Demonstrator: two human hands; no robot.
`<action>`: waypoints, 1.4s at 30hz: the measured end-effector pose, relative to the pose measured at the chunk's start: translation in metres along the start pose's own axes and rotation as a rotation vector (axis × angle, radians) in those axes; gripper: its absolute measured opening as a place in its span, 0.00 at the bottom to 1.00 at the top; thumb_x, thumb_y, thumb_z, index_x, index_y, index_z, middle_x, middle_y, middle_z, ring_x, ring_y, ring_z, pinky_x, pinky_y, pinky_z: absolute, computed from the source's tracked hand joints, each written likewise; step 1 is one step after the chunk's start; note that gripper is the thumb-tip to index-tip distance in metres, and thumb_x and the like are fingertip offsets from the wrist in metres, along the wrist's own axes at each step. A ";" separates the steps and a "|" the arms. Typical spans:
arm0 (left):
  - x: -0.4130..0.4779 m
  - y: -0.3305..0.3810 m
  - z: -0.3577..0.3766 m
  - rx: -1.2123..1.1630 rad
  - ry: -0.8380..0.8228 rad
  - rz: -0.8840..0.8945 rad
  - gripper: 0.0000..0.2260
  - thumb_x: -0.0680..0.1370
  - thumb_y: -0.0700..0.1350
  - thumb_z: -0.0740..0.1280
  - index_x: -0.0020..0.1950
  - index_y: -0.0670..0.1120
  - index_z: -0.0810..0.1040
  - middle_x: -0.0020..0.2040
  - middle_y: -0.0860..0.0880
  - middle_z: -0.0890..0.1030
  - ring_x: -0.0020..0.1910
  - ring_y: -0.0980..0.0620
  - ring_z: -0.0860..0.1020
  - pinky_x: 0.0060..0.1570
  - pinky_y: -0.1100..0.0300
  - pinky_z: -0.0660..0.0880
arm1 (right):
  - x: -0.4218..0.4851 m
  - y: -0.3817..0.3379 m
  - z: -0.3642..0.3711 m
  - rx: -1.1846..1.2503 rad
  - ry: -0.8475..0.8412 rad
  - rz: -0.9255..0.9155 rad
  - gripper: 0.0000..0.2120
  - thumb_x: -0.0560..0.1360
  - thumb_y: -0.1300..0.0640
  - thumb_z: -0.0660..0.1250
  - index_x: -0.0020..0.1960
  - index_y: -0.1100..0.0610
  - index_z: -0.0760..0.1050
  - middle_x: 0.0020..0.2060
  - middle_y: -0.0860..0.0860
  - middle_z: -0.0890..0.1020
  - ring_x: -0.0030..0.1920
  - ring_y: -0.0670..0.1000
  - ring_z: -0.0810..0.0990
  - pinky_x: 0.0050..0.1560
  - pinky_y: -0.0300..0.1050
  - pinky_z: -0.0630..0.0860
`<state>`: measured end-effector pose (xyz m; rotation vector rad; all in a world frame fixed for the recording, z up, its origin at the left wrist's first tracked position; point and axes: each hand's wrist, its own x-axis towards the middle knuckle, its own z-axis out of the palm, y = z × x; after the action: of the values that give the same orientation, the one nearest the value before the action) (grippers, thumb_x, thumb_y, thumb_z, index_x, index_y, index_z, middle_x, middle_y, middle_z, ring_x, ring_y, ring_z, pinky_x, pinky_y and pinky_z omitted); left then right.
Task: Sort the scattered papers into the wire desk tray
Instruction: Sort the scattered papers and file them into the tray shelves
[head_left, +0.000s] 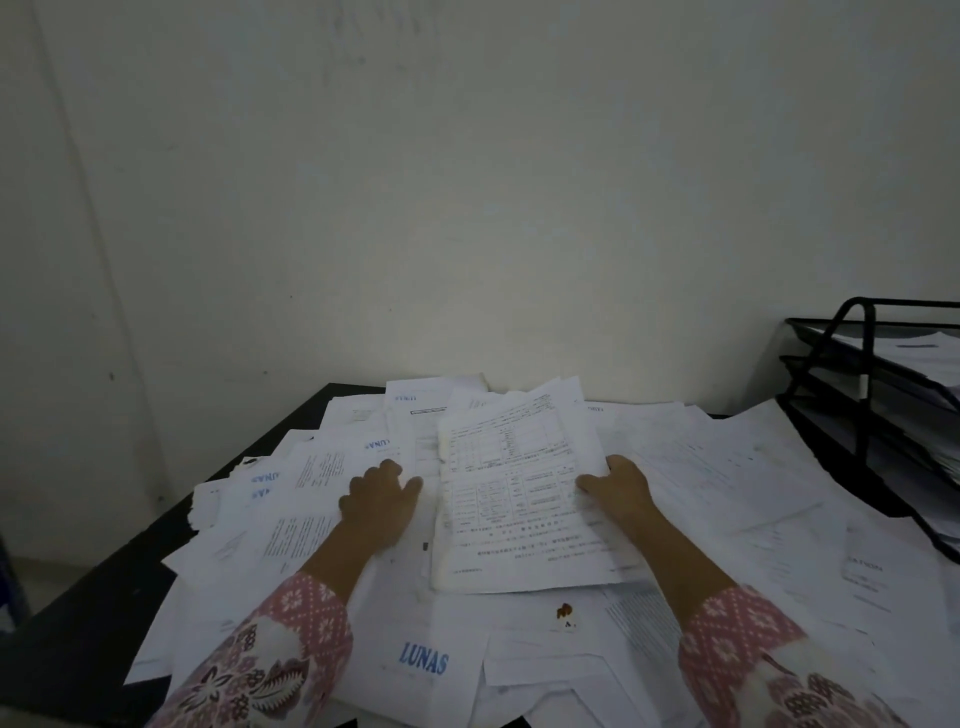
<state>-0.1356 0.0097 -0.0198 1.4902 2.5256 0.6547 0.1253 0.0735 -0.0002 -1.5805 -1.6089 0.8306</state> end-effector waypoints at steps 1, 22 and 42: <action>0.000 -0.001 -0.002 -0.013 0.021 -0.038 0.21 0.80 0.57 0.54 0.67 0.46 0.67 0.64 0.44 0.72 0.63 0.45 0.70 0.62 0.51 0.66 | 0.000 -0.003 0.005 -0.045 -0.008 -0.021 0.12 0.75 0.61 0.65 0.56 0.63 0.71 0.47 0.53 0.75 0.47 0.52 0.74 0.38 0.38 0.69; -0.006 -0.004 0.003 -0.015 0.021 -0.011 0.23 0.80 0.59 0.55 0.68 0.45 0.67 0.65 0.44 0.71 0.63 0.45 0.69 0.60 0.51 0.68 | -0.011 -0.032 0.059 -0.490 -0.196 -0.010 0.25 0.70 0.50 0.72 0.61 0.60 0.68 0.59 0.56 0.73 0.61 0.56 0.71 0.56 0.45 0.69; 0.008 0.051 -0.050 -1.235 -0.031 0.073 0.24 0.76 0.51 0.68 0.69 0.43 0.67 0.63 0.46 0.75 0.59 0.48 0.75 0.60 0.54 0.73 | -0.008 -0.065 -0.038 0.447 0.026 -0.319 0.14 0.75 0.68 0.65 0.59 0.59 0.71 0.52 0.54 0.78 0.48 0.51 0.78 0.42 0.35 0.75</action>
<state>-0.1151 0.0227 0.0477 1.0254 1.3995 1.7061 0.1230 0.0613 0.0747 -0.9888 -1.4770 0.9110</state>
